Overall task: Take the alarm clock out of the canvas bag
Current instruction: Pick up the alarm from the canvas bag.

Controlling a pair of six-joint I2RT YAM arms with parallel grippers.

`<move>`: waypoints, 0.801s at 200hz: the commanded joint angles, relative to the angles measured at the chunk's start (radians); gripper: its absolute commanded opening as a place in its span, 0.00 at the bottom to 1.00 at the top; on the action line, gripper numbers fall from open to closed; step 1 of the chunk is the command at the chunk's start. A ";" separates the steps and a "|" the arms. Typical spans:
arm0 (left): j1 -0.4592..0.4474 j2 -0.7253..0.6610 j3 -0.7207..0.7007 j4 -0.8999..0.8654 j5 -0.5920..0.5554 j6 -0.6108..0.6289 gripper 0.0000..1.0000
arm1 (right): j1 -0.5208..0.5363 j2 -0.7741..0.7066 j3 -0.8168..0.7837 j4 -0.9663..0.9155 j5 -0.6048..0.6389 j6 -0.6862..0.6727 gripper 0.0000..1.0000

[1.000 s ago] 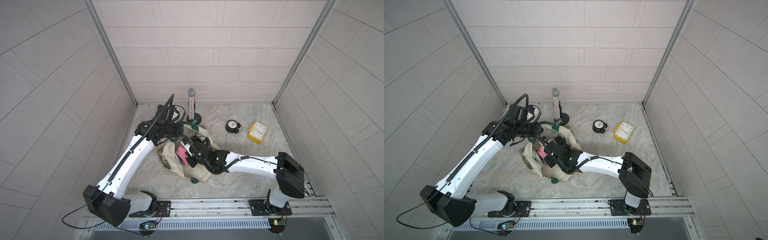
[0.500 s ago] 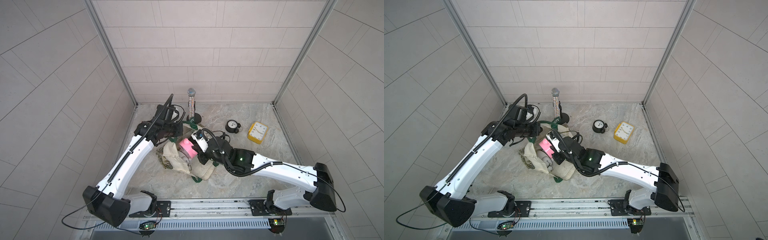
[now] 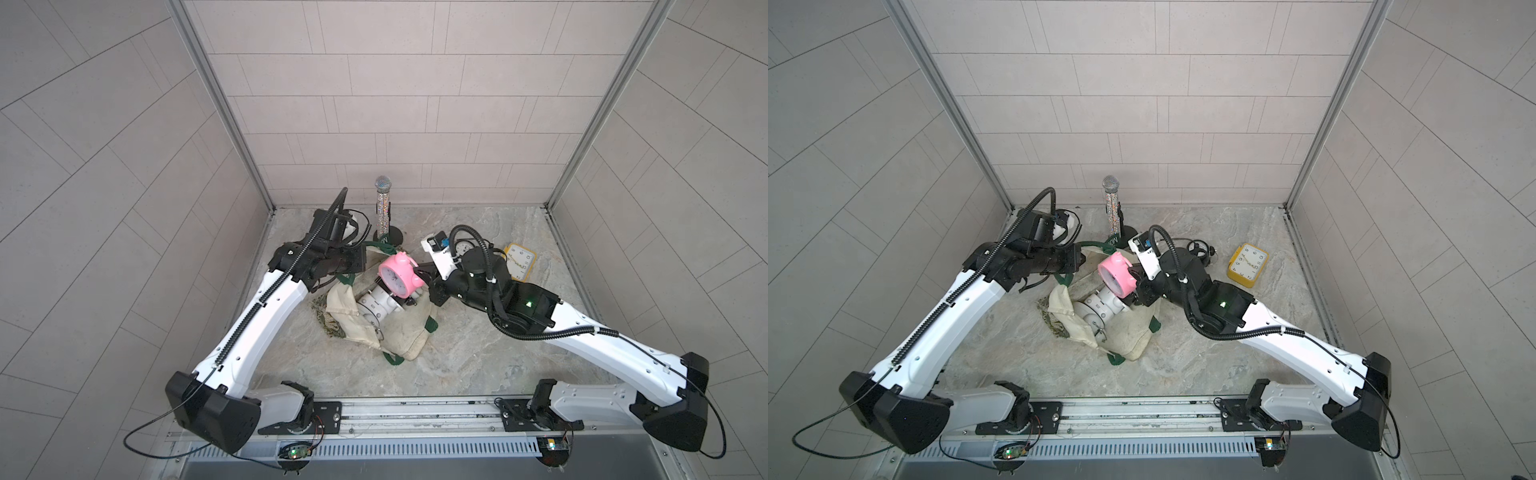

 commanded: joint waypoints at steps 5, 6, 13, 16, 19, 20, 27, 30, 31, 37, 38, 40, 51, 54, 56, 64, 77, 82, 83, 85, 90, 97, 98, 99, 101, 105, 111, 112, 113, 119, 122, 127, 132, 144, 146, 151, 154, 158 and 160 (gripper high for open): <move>0.007 -0.025 0.031 0.088 0.029 0.029 0.00 | -0.096 -0.084 0.059 -0.046 -0.105 -0.009 0.00; 0.007 -0.025 0.031 0.088 0.029 0.030 0.00 | -0.098 -0.085 0.061 -0.048 -0.107 -0.008 0.00; 0.007 -0.027 0.031 0.087 0.031 0.035 0.00 | -0.130 -0.103 0.065 -0.053 -0.134 0.000 0.00; 0.007 -0.027 0.031 0.087 0.029 0.038 0.00 | -0.145 -0.110 0.067 -0.053 -0.148 0.010 0.00; 0.007 -0.027 0.031 0.087 0.029 0.040 0.00 | -0.161 -0.116 0.069 -0.051 -0.165 0.019 0.00; 0.007 -0.027 0.031 0.087 0.027 0.040 0.00 | -0.166 -0.118 0.069 -0.049 -0.170 0.023 0.00; 0.007 -0.027 0.031 0.087 0.028 0.044 0.00 | -0.203 -0.132 0.075 -0.042 -0.225 0.047 0.00; 0.007 -0.028 0.031 0.087 0.028 0.046 0.00 | -0.218 -0.136 0.078 -0.040 -0.245 0.056 0.00; 0.007 -0.027 0.031 0.087 0.028 0.046 0.00 | -0.223 -0.138 0.078 -0.039 -0.250 0.059 0.00; 0.007 -0.027 0.031 0.089 0.030 0.047 0.00 | -0.250 -0.146 0.090 -0.039 -0.283 0.073 0.00; 0.007 -0.027 0.031 0.089 0.031 0.047 0.00 | -0.255 -0.146 0.091 -0.039 -0.288 0.075 0.00; 0.007 -0.027 0.031 0.089 0.030 0.047 0.00 | -0.263 -0.150 0.094 -0.039 -0.296 0.077 0.00; 0.008 -0.027 0.032 0.090 0.033 0.047 0.00 | -0.314 -0.163 0.108 -0.042 -0.328 0.095 0.00; 0.008 -0.026 0.033 0.090 0.033 0.048 0.00 | -0.327 -0.168 0.109 -0.044 -0.330 0.099 0.00; 0.008 -0.026 0.033 0.091 0.035 0.047 0.00 | -0.336 -0.170 0.111 -0.044 -0.332 0.101 0.00; 0.008 -0.025 0.034 0.092 0.038 0.047 0.00 | -0.375 -0.180 0.111 -0.045 -0.339 0.107 0.00; 0.009 -0.027 0.035 0.092 0.039 0.048 0.00 | -0.450 -0.193 0.107 -0.045 -0.362 0.131 0.00; 0.007 -0.028 0.035 0.092 0.039 0.049 0.00 | -0.482 -0.196 0.104 -0.045 -0.376 0.146 0.00; 0.008 -0.027 0.035 0.092 0.039 0.050 0.00 | -0.489 -0.197 0.105 -0.045 -0.379 0.148 0.00; 0.008 -0.027 0.035 0.092 0.040 0.049 0.00 | -0.502 -0.197 0.103 -0.045 -0.384 0.152 0.00; 0.009 -0.028 0.035 0.092 0.040 0.047 0.00 | -0.535 -0.199 0.100 -0.045 -0.398 0.166 0.00; 0.009 -0.029 0.035 0.092 0.041 0.049 0.00 | -0.581 -0.200 0.091 -0.045 -0.416 0.186 0.00; 0.009 -0.029 0.035 0.092 0.041 0.049 0.00 | -0.587 -0.200 0.090 -0.045 -0.418 0.189 0.00; 0.009 -0.030 0.035 0.092 0.041 0.048 0.00 | -0.594 -0.200 0.089 -0.045 -0.420 0.192 0.00; 0.009 -0.030 0.035 0.092 0.042 0.049 0.00 | -0.607 -0.200 0.085 -0.044 -0.426 0.198 0.00; 0.008 -0.029 0.035 0.092 0.043 0.048 0.00 | -0.632 -0.200 0.078 -0.042 -0.436 0.211 0.00; 0.009 -0.031 0.034 0.092 0.045 0.050 0.00 | -0.667 -0.200 0.067 -0.038 -0.453 0.228 0.00; 0.009 -0.031 0.034 0.093 0.045 0.050 0.00 | -0.673 -0.200 0.064 -0.039 -0.456 0.231 0.00; 0.009 -0.031 0.034 0.092 0.044 0.049 0.00 | -0.679 -0.200 0.062 -0.038 -0.459 0.233 0.00; 0.008 -0.031 0.032 0.093 0.045 0.050 0.00 | -0.708 -0.200 0.047 -0.034 -0.468 0.246 0.00; 0.009 -0.031 0.031 0.093 0.046 0.048 0.00 | -0.722 -0.200 0.038 -0.033 -0.470 0.255 0.00; 0.009 -0.031 0.030 0.095 0.048 0.047 0.00 | -0.741 -0.201 0.020 -0.029 -0.467 0.266 0.00; 0.009 -0.030 0.028 0.097 0.051 0.046 0.00 | -0.757 -0.204 -0.001 -0.022 -0.462 0.281 0.00; 0.009 -0.032 0.021 0.104 0.061 0.041 0.00 | -0.780 -0.207 -0.064 0.012 -0.443 0.323 0.00; 0.009 -0.031 0.020 0.104 0.062 0.041 0.00 | -0.781 -0.208 -0.073 0.019 -0.442 0.329 0.00; 0.009 -0.032 0.019 0.104 0.064 0.041 0.00 | -0.785 -0.209 -0.103 0.045 -0.445 0.343 0.00; 0.009 -0.032 0.017 0.104 0.064 0.040 0.00 | -0.787 -0.208 -0.123 0.059 -0.446 0.349 0.00; 0.009 -0.032 0.016 0.104 0.064 0.041 0.00 | -0.788 -0.206 -0.146 0.074 -0.444 0.360 0.00; 0.009 -0.033 0.016 0.104 0.064 0.041 0.00 | -0.790 -0.205 -0.156 0.079 -0.442 0.366 0.00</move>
